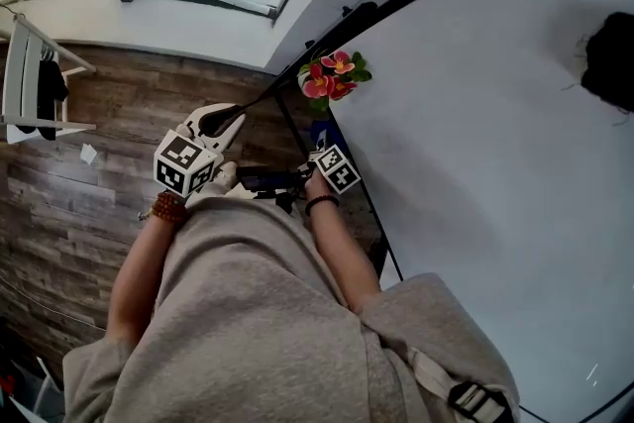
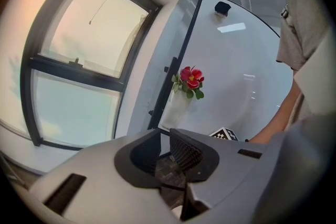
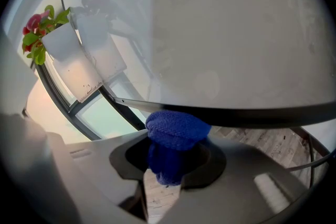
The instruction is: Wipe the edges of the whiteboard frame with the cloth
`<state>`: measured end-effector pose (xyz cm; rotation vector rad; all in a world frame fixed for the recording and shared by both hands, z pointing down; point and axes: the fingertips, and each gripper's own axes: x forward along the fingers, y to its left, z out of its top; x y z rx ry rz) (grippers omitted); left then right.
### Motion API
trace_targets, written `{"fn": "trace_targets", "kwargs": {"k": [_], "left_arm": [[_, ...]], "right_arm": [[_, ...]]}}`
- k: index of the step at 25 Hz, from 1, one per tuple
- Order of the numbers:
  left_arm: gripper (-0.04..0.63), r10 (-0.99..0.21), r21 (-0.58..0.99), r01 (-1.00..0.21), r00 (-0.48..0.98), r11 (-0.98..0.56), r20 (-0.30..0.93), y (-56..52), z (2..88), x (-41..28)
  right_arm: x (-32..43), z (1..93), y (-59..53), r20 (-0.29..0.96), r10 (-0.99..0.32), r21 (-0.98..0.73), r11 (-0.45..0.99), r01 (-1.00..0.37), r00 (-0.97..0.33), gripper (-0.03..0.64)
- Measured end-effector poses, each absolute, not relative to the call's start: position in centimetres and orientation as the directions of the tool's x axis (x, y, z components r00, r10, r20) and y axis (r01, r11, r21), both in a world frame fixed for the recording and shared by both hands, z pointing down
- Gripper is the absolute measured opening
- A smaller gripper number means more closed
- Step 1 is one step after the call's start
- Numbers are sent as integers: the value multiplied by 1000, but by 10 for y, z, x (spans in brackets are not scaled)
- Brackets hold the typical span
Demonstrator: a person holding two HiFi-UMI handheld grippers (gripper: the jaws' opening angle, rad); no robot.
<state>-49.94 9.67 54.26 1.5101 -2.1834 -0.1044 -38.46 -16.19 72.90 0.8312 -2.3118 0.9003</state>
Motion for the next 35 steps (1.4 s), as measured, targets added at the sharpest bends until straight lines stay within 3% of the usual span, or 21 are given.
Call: {"fn": "trace_targets", "kwargs": {"k": [18,35], "left_arm": [[60,-818,305,-767,-470,564,331,154,532,-525],[60,-751,297,-693,-567,657,340,197,530,-529]], "right_arm": [[-451,726,-143,642,-295,-429,626,-651,-707,140],[-502,723,-127,613,-230,-444,691,-571,-756,141]]}}
